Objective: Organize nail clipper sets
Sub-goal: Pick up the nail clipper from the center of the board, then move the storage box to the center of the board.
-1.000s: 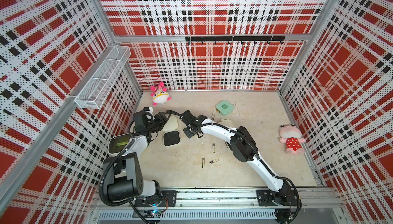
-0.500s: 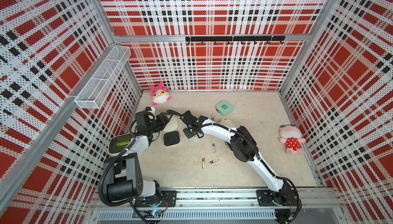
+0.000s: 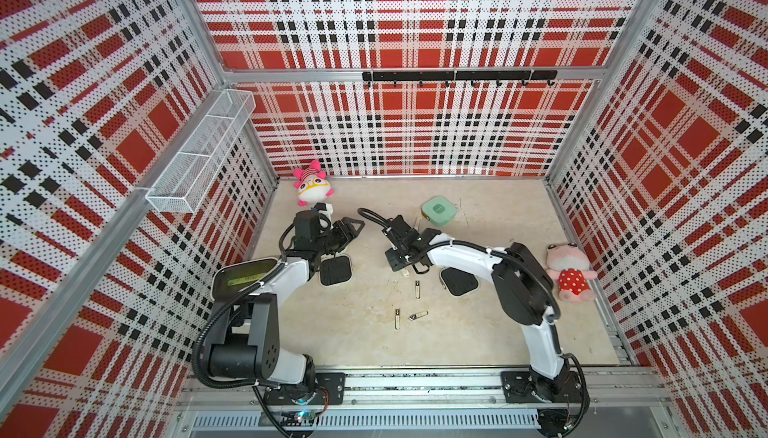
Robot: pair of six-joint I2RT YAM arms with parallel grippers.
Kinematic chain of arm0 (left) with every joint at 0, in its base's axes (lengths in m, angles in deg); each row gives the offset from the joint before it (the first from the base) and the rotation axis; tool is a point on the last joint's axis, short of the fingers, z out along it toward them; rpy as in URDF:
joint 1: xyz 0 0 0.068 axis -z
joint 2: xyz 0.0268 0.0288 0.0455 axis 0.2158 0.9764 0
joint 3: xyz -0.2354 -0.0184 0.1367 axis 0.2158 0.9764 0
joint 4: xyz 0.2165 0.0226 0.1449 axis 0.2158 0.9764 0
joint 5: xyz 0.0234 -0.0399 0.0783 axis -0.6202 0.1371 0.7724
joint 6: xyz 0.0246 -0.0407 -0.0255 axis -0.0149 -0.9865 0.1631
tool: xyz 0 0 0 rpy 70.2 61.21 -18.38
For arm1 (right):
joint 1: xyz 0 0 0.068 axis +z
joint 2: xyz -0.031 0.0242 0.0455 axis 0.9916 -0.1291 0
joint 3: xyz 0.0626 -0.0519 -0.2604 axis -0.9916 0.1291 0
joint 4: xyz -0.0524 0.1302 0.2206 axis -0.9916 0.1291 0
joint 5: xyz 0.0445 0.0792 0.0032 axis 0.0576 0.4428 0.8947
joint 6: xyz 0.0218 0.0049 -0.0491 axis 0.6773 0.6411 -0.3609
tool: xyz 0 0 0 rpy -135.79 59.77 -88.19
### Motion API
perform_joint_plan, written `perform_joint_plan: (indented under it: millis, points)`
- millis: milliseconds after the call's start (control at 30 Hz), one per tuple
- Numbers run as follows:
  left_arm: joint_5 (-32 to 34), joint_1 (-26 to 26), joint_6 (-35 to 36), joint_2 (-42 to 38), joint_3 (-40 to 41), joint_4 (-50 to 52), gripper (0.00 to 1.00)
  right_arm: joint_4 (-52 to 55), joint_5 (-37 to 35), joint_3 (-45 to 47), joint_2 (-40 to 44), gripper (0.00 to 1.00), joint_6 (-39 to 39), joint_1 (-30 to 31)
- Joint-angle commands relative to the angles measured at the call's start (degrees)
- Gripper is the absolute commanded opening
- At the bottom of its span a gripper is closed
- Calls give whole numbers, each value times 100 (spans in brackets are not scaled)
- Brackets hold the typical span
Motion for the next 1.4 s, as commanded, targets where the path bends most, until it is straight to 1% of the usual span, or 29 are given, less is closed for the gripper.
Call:
perform_joint_plan:
  millis: [0,100,133,300,433,567,800,1000,1167,1367]
  points:
    - [110,416,-8,248,-302,-100,68,-552,-452,828,806,20,94,-173]
    - [240,899,-51,507,-485,-136,68,-785,-611,1681,1385,19,125,-414]
    - [270,1151,-85,601,-561,-172,68,-840,-647,1921,1540,19,134,-501]
    - [346,1950,-265,1162,-967,-322,67,-1233,-773,2901,2141,19,61,-843]
    - [385,2410,-442,1522,-1232,-494,67,-1541,-759,3417,2414,19,-21,-1080]
    - [403,2732,-492,1868,-1450,-540,67,-1663,-715,3621,2486,19,-142,-1176]
    - [373,2862,-622,2195,-1538,-738,66,-1769,-715,3764,2471,19,-371,-1186]
    - [353,2854,-613,2304,-1598,-751,66,-1844,-654,3811,2421,19,-587,-1187]
    - [337,2847,-611,2364,-1618,-773,66,-1953,-520,3869,2360,18,-663,-1188]
    - [324,2827,-606,2389,-1607,-778,66,-2016,-531,3949,2309,18,-732,-1194]
